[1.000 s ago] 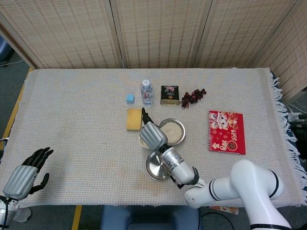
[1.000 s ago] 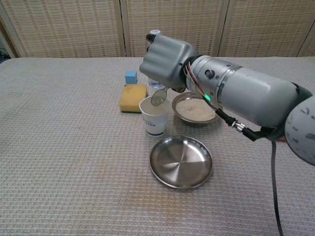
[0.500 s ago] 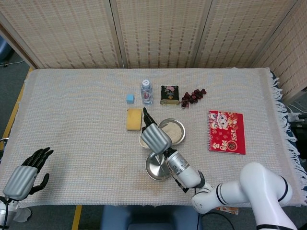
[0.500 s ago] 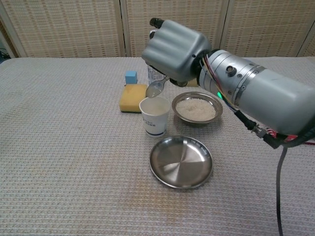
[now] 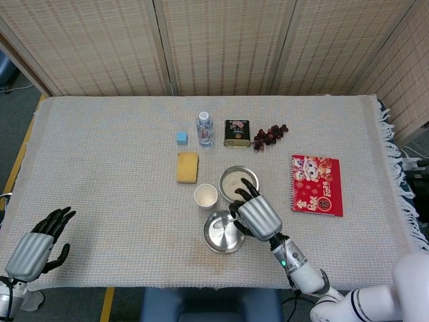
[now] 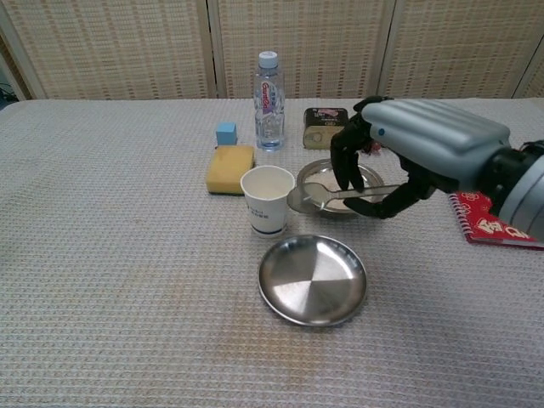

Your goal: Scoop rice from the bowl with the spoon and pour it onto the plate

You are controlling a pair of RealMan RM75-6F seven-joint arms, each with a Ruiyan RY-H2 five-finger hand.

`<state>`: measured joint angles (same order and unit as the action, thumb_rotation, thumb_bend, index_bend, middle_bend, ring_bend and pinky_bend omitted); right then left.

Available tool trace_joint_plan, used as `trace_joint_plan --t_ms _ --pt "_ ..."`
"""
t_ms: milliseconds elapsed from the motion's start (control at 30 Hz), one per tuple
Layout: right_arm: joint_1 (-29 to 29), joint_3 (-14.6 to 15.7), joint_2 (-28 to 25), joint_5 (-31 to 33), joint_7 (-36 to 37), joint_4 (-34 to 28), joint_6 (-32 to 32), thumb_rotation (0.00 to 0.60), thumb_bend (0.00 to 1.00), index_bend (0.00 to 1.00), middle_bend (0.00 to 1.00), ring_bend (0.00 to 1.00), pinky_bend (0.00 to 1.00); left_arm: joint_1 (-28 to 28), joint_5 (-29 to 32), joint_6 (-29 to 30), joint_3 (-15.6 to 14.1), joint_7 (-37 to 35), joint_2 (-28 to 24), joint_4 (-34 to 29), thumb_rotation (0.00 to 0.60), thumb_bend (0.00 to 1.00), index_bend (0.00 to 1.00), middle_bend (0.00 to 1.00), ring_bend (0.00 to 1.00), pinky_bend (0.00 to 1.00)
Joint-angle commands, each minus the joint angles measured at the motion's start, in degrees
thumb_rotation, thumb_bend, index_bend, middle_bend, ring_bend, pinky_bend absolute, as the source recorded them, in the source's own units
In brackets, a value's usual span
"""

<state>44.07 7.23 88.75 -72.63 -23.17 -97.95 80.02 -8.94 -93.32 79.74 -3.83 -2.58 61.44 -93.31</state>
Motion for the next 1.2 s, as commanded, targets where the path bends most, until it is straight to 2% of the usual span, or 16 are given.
trace_joint_plan --t_ms 33,267,500,600,700,833,933,1033,1200 --pt "-4.0 1.3 5.1 -2.5 1.8 7.4 -0.1 0.600 0.42 0.95 0.59 0.20 0.05 0.1 -0.4 0.1 -0.2 0.4 0.1 -0.3 0.600 0.53 0.00 0.00 0.01 0.20" --pt "-6.3 -0.1 12.4 -6.5 0.8 16.8 -1.9 0.600 0.42 0.94 0.59 0.20 0.05 0.1 0.0 0.1 -0.1 -0.3 -0.2 -0.1 0.600 0.53 0.00 0.00 0.01 0.20" --pt "-7.1 -2.1 16.9 -9.4 -2.0 21.9 -3.5 0.600 0.42 0.90 0.59 0.20 0.05 -0.1 -0.1 -0.2 -0.1 -1.1 -0.4 0.1 0.600 0.52 0.00 0.00 0.01 0.20" --pt "-7.2 -2.6 17.6 -9.3 -3.8 22.9 -5.6 0.600 0.42 0.84 0.59 0.19 0.05 -0.1 -0.2 0.0 -0.1 -1.3 -0.4 0.1 0.600 0.52 0.00 0.00 0.01 0.20" --pt "-7.3 -3.1 17.4 -8.6 -6.1 23.2 -8.0 0.600 0.40 0.74 0.54 0.15 0.02 -0.1 -0.2 -0.1 -0.2 -1.3 -0.5 0.2 0.600 0.52 0.00 0.00 0.01 0.20" --pt "-7.4 -3.8 16.4 -7.9 -8.5 21.9 -10.2 0.600 0.32 0.44 0.38 0.08 0.00 -0.1 -0.1 -0.2 -0.1 -1.3 -0.5 0.1 0.600 0.52 0.00 0.00 0.01 0.20" --pt "-7.8 -4.1 15.5 -8.3 -8.8 20.7 -10.5 0.600 0.29 0.30 0.33 0.06 0.00 -0.1 -0.1 -0.2 -0.1 -1.3 -0.5 0.2 0.600 0.53 0.00 0.00 0.01 0.20" --pt "-8.5 -4.3 13.9 -8.8 -9.0 18.9 -10.3 0.600 0.26 0.23 0.29 0.05 0.00 -0.1 0.0 -0.2 -0.1 -1.3 -0.5 0.2 0.600 0.53 0.00 0.00 0.01 0.20" --pt "-10.5 -4.5 8.5 -9.9 -7.4 13.1 -8.1 0.600 0.24 0.19 0.26 0.04 0.00 0.0 0.1 -0.2 -0.1 -1.3 -0.5 0.1 0.600 0.52 0.00 0.00 0.01 0.20"
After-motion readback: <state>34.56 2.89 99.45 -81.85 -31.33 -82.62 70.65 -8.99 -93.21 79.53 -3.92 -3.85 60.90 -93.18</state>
